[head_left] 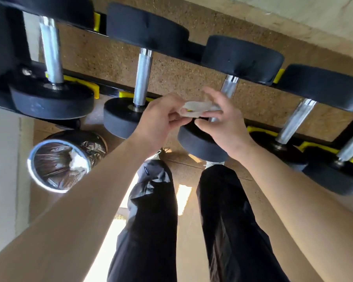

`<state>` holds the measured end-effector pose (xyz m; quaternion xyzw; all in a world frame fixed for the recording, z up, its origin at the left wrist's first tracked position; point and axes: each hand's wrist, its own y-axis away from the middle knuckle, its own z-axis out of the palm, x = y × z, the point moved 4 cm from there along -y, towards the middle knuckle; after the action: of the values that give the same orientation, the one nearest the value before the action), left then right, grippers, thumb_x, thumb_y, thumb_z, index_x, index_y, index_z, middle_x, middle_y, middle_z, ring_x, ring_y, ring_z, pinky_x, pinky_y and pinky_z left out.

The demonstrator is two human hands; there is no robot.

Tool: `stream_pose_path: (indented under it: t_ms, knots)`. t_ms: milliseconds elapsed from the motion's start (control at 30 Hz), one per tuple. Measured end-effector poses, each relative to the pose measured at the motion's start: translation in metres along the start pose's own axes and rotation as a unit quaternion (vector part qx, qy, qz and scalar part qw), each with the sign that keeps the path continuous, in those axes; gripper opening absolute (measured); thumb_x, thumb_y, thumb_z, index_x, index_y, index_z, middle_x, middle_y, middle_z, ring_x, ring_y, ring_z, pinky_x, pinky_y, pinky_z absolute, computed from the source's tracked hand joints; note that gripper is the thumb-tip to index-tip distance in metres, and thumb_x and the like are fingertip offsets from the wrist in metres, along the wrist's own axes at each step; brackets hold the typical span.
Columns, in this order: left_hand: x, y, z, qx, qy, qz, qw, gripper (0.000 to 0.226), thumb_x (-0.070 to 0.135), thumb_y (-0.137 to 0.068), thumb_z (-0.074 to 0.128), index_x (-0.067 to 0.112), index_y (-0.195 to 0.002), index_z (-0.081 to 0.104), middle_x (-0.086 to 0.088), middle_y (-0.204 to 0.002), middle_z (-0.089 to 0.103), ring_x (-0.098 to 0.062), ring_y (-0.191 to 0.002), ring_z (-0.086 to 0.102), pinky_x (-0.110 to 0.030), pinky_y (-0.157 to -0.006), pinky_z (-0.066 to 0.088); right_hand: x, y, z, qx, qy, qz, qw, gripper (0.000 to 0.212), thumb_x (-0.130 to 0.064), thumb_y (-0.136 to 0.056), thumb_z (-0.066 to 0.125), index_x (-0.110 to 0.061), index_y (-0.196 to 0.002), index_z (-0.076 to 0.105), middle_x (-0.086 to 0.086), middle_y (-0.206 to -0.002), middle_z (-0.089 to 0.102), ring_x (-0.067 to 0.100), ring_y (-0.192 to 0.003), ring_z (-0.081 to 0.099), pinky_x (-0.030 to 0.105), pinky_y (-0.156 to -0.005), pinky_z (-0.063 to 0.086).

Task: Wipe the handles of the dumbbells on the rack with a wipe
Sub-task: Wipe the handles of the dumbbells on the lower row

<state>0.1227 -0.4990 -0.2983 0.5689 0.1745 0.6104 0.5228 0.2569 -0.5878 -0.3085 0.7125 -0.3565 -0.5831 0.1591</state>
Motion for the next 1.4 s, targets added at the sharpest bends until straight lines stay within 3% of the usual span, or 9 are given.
stream_pose_path:
  t_ms: [100,167,267,467,633,867,1033,1200,1400]
  knots:
    - [0.001,0.012,-0.021,0.046,0.035,0.013,0.998,0.020,0.008,-0.098,0.055,-0.005,-0.084,0.059,-0.016,-0.089,0.069,-0.034,-0.097,0.070,-0.039,-0.091,0.058,-0.012,-0.001,0.021,-0.015,-0.055,0.010,0.998,0.040,0.002,-0.084,0.072,-0.011,-0.121,0.066,0.004,-0.114,0.073,0.011,-0.102,0.071,0.033,-0.095,0.056]
    - [0.002,0.015,-0.043,0.102,-0.062,0.064,0.991,0.029,0.013,-0.093,0.068,-0.014,-0.086,0.059,-0.016,-0.089,0.069,-0.032,-0.090,0.068,-0.043,-0.086,0.056,-0.017,-0.001,0.031,-0.005,-0.155,0.066,0.986,0.033,0.002,-0.085,0.071,-0.008,-0.115,0.064,0.012,-0.111,0.072,0.021,-0.102,0.072,0.037,-0.091,0.058]
    - [0.010,0.019,-0.067,0.132,-0.174,0.121,0.968,0.021,0.008,-0.086,0.077,-0.006,-0.081,0.062,-0.004,-0.103,0.074,-0.010,-0.092,0.070,-0.035,-0.091,0.057,-0.030,-0.003,0.051,-0.013,-0.315,0.139,0.939,0.024,0.005,-0.088,0.067,-0.006,-0.108,0.060,0.023,-0.117,0.066,0.026,-0.096,0.072,0.030,-0.080,0.057]
    - [0.021,0.018,-0.095,0.061,-0.077,0.069,0.993,0.020,-0.001,-0.089,0.072,0.008,-0.083,0.055,-0.016,-0.085,0.069,-0.029,-0.082,0.071,-0.036,-0.079,0.063,-0.062,-0.013,0.090,-0.065,-0.407,0.157,0.897,0.018,0.010,-0.093,0.053,-0.005,-0.094,0.063,0.014,-0.085,0.069,0.013,-0.068,0.066,0.019,-0.067,0.055]
    - [0.029,0.000,-0.118,0.046,-0.122,0.063,0.990,0.024,-0.002,-0.087,0.074,0.016,-0.100,0.065,-0.021,-0.088,0.071,-0.020,-0.071,0.067,-0.024,-0.065,0.055,-0.061,-0.037,0.104,-0.051,-0.300,0.137,0.943,0.019,0.007,-0.090,0.061,-0.007,-0.102,0.066,0.012,-0.084,0.069,0.015,-0.068,0.065,0.021,-0.063,0.053]
    - [0.061,-0.056,-0.156,0.251,-0.238,0.160,0.924,0.015,0.020,-0.085,0.078,0.033,-0.087,0.071,0.000,-0.086,0.073,-0.014,-0.073,0.065,-0.038,-0.074,0.061,-0.021,-0.065,0.106,-0.003,0.070,0.061,0.996,0.026,-0.008,-0.079,0.075,-0.015,-0.104,0.072,0.000,-0.092,0.072,0.012,-0.088,0.069,0.023,-0.081,0.055]
    - [0.048,-0.068,-0.136,0.232,-0.406,0.162,0.869,0.012,0.023,-0.083,0.080,0.020,-0.086,0.069,0.004,-0.082,0.066,-0.011,-0.075,0.059,-0.026,-0.074,0.051,-0.003,-0.062,0.112,-0.043,0.130,0.000,0.991,0.015,-0.012,-0.084,0.072,-0.012,-0.098,0.075,-0.009,-0.083,0.070,0.000,-0.076,0.064,0.020,-0.080,0.053]
    - [0.041,-0.058,-0.139,0.158,-0.594,0.057,0.787,0.022,0.025,-0.079,0.082,0.027,-0.073,0.061,0.001,-0.083,0.065,-0.025,-0.085,0.064,-0.033,-0.074,0.053,-0.007,-0.063,0.107,-0.072,0.155,-0.041,0.985,0.014,-0.014,-0.086,0.070,-0.012,-0.100,0.074,-0.009,-0.086,0.070,0.001,-0.079,0.064,0.014,-0.079,0.050]
    - [0.040,-0.050,-0.135,0.180,-0.537,0.133,0.813,0.016,0.027,-0.081,0.081,0.022,-0.086,0.067,0.002,-0.094,0.061,-0.017,-0.089,0.058,-0.029,-0.075,0.044,-0.005,-0.061,0.103,-0.085,0.151,-0.046,0.984,0.012,-0.013,-0.088,0.069,-0.013,-0.100,0.074,-0.013,-0.084,0.067,-0.001,-0.079,0.063,0.005,-0.075,0.045]
